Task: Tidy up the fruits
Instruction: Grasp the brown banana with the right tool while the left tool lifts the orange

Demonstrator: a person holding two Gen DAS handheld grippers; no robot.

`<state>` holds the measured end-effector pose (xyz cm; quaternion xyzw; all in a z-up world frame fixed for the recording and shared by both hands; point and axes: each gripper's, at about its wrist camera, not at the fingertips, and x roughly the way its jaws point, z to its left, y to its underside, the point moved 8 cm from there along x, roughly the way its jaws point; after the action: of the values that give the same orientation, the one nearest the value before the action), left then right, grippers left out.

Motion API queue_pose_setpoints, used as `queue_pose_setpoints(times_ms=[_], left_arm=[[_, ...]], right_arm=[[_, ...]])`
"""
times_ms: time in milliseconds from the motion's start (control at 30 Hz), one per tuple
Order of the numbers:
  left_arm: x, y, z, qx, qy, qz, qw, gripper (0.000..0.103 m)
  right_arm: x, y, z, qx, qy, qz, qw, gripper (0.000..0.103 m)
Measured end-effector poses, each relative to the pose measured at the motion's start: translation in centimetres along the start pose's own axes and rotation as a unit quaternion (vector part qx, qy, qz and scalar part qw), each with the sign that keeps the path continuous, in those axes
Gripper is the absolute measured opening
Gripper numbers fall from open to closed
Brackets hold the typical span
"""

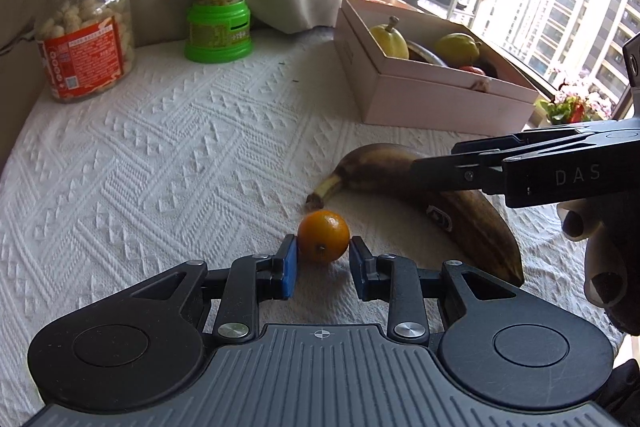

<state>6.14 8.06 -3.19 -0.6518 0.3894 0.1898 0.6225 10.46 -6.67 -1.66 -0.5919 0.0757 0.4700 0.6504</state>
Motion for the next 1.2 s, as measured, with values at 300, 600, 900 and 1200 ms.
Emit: queue_pose_setpoints(times_ms=[300, 600, 900, 1200], left_arm=[[0.2, -0.1, -0.2, -0.002, 0.004, 0.0, 1.0, 0.032], [0.8, -0.6, -1.0, -0.004, 0.014, -0.006, 0.9999, 0.032], [2.7, -2.4, -1.3, -0.016, 0.011, -0.018, 0.9996, 0.032], [2.1, -1.4, -1.8, 0.005, -0.001, -0.016, 0.9999, 0.033]], right_arm=[[0.5, 1.9, -1.4, 0.043, -0.026, 0.044, 0.998, 0.036], [-3.1, 3.4, -5.6, 0.068, 0.04, 0.015, 0.997, 0.036], [-3.8, 4.2, -5.3, 0.031, 0.072, -0.004, 0.997, 0.038], [-3.2, 4.7, -4.5, -0.016, 0.101, -0.006, 0.995, 0.043]])
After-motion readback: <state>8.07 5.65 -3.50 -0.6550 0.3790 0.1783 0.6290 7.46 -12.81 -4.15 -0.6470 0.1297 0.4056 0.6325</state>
